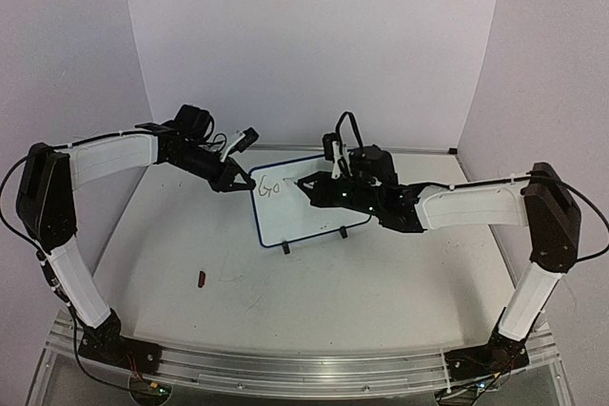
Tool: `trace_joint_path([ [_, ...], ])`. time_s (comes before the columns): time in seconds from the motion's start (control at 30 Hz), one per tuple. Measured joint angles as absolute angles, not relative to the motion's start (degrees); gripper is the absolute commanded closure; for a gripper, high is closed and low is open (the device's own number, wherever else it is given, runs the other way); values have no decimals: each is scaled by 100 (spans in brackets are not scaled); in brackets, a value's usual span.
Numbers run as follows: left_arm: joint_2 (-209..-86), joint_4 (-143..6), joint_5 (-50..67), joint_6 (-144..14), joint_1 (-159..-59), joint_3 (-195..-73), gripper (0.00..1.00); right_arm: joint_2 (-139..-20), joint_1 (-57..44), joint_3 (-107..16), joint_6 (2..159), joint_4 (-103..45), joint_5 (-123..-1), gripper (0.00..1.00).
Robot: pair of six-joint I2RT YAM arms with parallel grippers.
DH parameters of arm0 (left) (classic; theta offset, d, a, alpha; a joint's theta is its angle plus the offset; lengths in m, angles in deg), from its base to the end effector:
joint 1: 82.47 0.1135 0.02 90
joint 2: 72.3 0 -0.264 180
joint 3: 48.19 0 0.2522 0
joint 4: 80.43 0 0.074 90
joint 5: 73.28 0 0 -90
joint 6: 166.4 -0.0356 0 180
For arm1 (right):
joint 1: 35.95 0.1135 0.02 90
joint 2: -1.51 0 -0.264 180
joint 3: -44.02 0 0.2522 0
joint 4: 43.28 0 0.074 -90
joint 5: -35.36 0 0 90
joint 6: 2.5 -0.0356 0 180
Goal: Write a sentence on the whiteboard
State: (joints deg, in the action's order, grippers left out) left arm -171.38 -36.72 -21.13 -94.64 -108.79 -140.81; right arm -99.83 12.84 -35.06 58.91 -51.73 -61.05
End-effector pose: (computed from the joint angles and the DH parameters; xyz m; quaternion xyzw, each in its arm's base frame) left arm 0.3288 -0.1870 0.2674 0.4394 0.7811 -0.3269 0.2999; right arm 0.2681 0.3122 0.2507 -0.1718 0.7675 0.4194 0.4533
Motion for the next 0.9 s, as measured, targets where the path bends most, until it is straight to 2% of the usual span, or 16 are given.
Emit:
trace_joint_path([
  [0.9, -17138, -3669, -2066, -9457, -10884, -14091, 100, -10158, 1263, -3498, 5789, -5144, -6278, 100],
])
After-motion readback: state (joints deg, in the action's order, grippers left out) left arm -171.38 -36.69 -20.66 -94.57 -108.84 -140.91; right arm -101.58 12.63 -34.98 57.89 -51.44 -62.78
